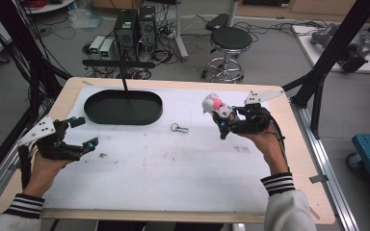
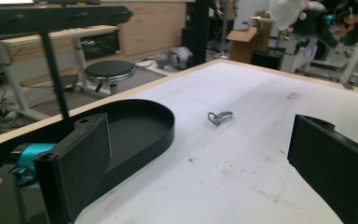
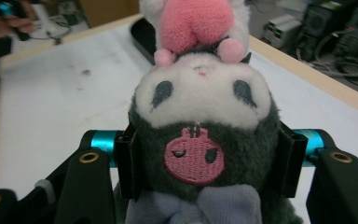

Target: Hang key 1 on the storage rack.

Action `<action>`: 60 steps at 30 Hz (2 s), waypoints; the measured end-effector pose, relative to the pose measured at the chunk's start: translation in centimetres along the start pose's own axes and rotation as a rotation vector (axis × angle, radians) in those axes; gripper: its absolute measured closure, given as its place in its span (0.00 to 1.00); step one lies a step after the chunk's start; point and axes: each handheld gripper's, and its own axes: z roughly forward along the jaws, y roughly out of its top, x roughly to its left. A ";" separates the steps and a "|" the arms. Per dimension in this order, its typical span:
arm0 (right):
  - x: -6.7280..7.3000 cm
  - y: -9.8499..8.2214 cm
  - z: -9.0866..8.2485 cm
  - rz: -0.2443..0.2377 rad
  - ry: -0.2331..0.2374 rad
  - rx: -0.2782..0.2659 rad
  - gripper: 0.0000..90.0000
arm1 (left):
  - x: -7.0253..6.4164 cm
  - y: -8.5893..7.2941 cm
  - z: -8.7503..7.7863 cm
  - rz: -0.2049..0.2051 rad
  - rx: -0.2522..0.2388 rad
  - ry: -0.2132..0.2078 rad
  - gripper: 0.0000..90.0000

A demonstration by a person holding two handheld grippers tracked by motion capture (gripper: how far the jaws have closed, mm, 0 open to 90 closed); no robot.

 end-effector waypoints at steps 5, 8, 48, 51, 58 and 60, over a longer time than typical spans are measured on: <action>1.3 0.6 0.1 -0.029 0.065 -0.026 0.46 | -0.6 1.4 1.1 0.037 0.046 -0.075 0.07; 2.5 1.0 0.5 -0.070 0.118 -0.025 0.46 | -1.2 2.5 2.1 0.075 0.081 -0.110 0.07; 8.8 3.7 9.2 -0.249 0.359 0.168 0.46 | -6.6 6.7 10.4 0.154 0.190 -0.434 0.07; 9.1 3.7 9.7 -0.256 0.371 0.182 0.46 | -6.9 6.7 10.8 0.160 0.201 -0.445 0.07; 9.5 3.7 10.4 -0.270 0.388 0.202 0.46 | -7.5 6.7 11.6 0.187 0.234 -0.490 0.10; 9.7 3.8 10.5 -0.271 0.390 0.203 0.46 | -7.6 6.7 11.7 0.196 0.240 -0.491 0.13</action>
